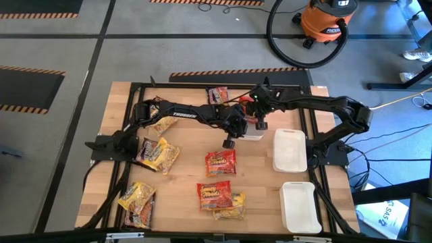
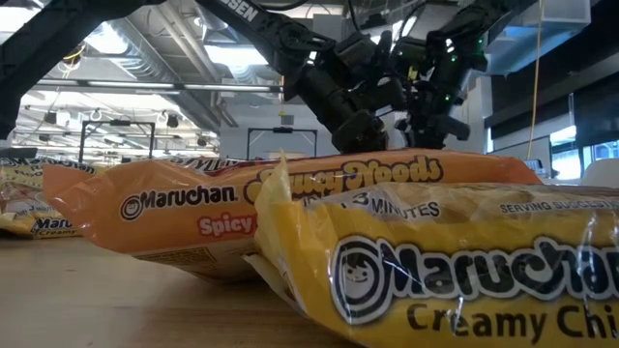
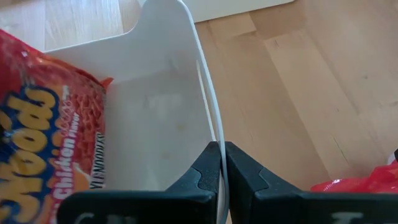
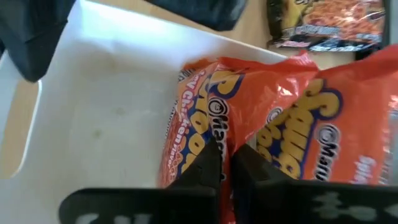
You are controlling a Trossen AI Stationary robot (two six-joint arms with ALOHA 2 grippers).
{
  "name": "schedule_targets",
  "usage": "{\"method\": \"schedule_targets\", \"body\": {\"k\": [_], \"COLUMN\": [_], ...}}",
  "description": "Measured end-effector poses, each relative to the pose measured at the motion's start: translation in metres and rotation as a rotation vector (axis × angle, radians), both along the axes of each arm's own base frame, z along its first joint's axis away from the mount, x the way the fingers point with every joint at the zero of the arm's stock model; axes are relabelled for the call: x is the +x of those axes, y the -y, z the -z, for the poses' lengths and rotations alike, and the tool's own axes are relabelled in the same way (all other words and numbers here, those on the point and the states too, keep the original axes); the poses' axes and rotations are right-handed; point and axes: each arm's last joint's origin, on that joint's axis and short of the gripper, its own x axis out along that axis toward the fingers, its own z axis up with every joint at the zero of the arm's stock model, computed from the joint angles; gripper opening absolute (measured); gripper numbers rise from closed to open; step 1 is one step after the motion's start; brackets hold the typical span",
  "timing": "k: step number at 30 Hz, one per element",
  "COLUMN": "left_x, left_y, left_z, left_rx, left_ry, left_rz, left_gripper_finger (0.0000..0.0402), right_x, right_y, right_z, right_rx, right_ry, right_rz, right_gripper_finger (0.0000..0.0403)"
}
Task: Sort Maruchan noodles
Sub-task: Adjust the orange noodle pack in the white bin
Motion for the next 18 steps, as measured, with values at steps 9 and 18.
{"method": "schedule_targets", "body": {"k": [9, 18], "left_x": [-0.0002, 0.0004], "left_y": [0.0, 0.0006], "left_z": [0.0, -0.0001], "left_rx": [0.002, -0.004], "left_ry": [-0.002, 0.003], "left_rz": [-0.001, -0.009], "left_gripper_finger": [0.0006, 0.0042], "right_x": [0.0081, 0.0065], "right_y": [0.0043, 0.0037], "right_z": [0.0092, 0.0032], "right_rx": [-0.008, 0.012], "right_ry": [0.0, -0.017], "right_rz": [0.023, 0.079], "right_gripper_finger": [0.0003, 0.0093]}}
